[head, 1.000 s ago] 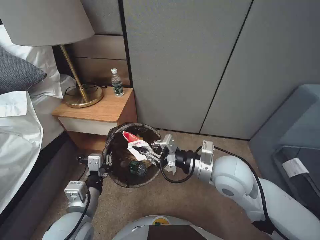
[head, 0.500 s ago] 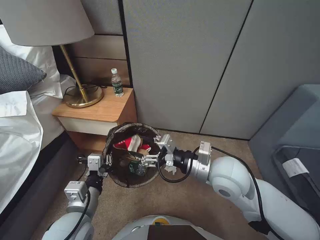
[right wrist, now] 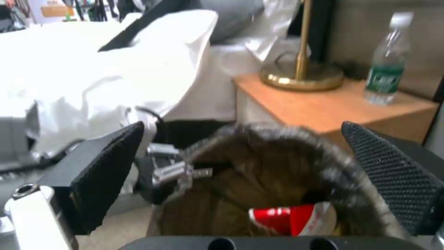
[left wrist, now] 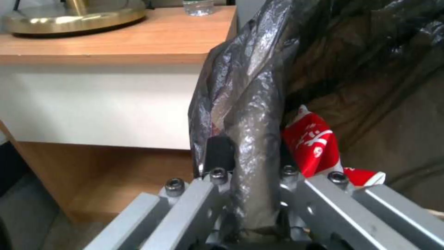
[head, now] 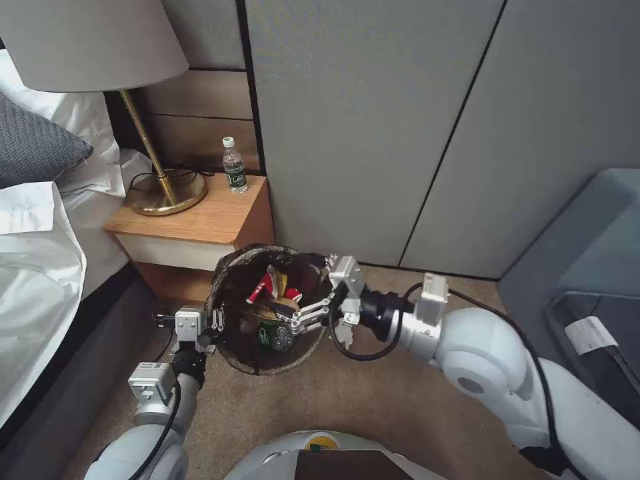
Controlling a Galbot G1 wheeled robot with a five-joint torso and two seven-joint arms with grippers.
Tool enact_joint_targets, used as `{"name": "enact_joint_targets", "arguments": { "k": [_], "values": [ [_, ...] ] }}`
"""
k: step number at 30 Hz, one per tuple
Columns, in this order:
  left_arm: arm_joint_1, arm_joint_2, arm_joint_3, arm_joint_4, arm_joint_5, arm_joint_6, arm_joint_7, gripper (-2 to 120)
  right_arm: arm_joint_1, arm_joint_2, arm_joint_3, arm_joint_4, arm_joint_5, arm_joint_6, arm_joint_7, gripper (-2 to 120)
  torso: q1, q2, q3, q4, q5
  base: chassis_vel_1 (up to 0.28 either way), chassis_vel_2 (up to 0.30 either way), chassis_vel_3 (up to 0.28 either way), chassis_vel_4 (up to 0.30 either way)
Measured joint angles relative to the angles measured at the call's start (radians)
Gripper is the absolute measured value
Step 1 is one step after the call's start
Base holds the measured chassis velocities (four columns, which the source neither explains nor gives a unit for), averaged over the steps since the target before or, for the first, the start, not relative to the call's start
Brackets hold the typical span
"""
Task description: Pick up the trash bin, then pick up the garbage from the floor and place it into the trash bin.
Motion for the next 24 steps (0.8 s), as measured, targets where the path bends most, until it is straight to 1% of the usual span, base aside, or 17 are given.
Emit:
{"name": "enact_joint_targets", "arguments": {
  "k": [2,3,6,7,9,11,12,13,15,17,18,20,22,23,24],
  "values": [
    [0.000,0.000,0.000,0.000,0.000,0.000,0.000,3,-0.008,-0.021,0.031,0.023,0.016,0.011,0.020,100,0.000,0.000,0.000,0.0000,-0.0001,0.000,0.000,0.000,0.000],
    [0.000,0.000,0.000,0.000,0.000,0.000,0.000,3,-0.008,-0.021,0.031,0.023,0.016,0.011,0.020,100,0.000,0.000,0.000,0.0000,-0.0001,0.000,0.000,0.000,0.000],
    [0.000,0.000,-0.002,0.000,0.000,0.000,0.000,3,-0.052,-0.039,0.083,0.030,0.013,0.027,0.052,100,0.000,0.000,0.000,0.0001,0.0001,0.000,0.000,0.000,0.000],
    [0.000,0.000,-0.002,0.000,0.000,0.000,0.000,3,-0.052,-0.039,0.083,0.030,0.013,0.027,0.052,100,0.000,0.000,0.000,0.0001,0.0001,0.000,0.000,0.000,0.000],
    [-0.001,0.000,-0.004,0.000,0.000,0.000,0.000,3,-0.099,-0.041,0.131,0.030,0.002,0.038,0.064,100,0.000,0.000,0.000,-0.0002,0.0001,0.000,0.000,0.000,0.000],
    [-0.001,0.001,-0.004,0.000,-0.001,-0.001,0.000,3,-0.149,-0.031,0.200,0.030,-0.004,0.040,0.077,100,0.000,0.000,0.000,-0.0002,0.0000,0.000,0.000,0.000,0.000],
    [-0.002,0.001,-0.004,0.000,-0.001,-0.001,0.000,3,-0.164,-0.026,0.221,0.030,-0.005,0.041,0.085,100,0.000,0.000,0.000,-0.0001,0.0000,0.000,0.000,0.000,0.000],
    [-0.002,0.001,-0.004,0.000,-0.001,-0.001,0.000,3,-0.164,-0.026,0.221,0.030,-0.005,0.041,0.085,100,0.000,0.000,0.000,-0.0001,0.0000,0.000,0.000,0.000,0.000],
    [-0.002,0.000,-0.005,0.000,-0.002,-0.001,0.000,3,-0.203,-0.011,0.285,0.030,-0.005,0.045,0.096,100,0.000,0.000,0.000,0.0003,0.0000,0.000,0.000,0.000,0.000],
    [-0.002,0.000,-0.006,0.000,-0.003,-0.001,-0.002,3,-0.278,0.018,0.376,0.029,-0.022,0.062,0.091,100,0.000,0.000,0.000,0.0000,0.0000,0.000,0.000,0.000,0.000],
    [-0.002,0.000,-0.006,0.000,-0.003,-0.001,-0.002,3,-0.278,0.018,0.376,0.029,-0.022,0.062,0.091,100,0.000,0.000,0.000,0.0000,0.0000,0.000,0.000,0.000,0.000],
    [-0.002,0.000,-0.007,0.000,-0.005,-0.002,-0.002,3,-0.346,0.051,0.432,0.029,-0.044,0.080,0.089,100,0.000,0.000,0.000,0.0001,0.0000,0.000,0.000,0.000,0.000],
    [-0.002,-0.001,-0.008,0.000,-0.007,-0.002,-0.003,3,-0.427,0.100,0.485,0.029,-0.102,0.111,0.083,100,0.000,0.000,0.000,-0.0001,0.0000,0.000,0.000,0.000,0.000],
    [-0.002,-0.001,-0.008,0.000,-0.007,-0.002,-0.003,3,-0.427,0.100,0.485,0.029,-0.102,0.111,0.083,100,0.000,0.000,0.000,-0.0001,0.0000,0.000,0.000,0.000,0.000],
    [-0.002,-0.001,-0.009,0.000,-0.009,-0.002,-0.004,3,-0.489,0.141,0.517,0.028,-0.166,0.151,0.069,100,0.000,0.000,0.000,-0.0002,0.0001,0.000,0.000,0.000,0.000]
  ]
}}
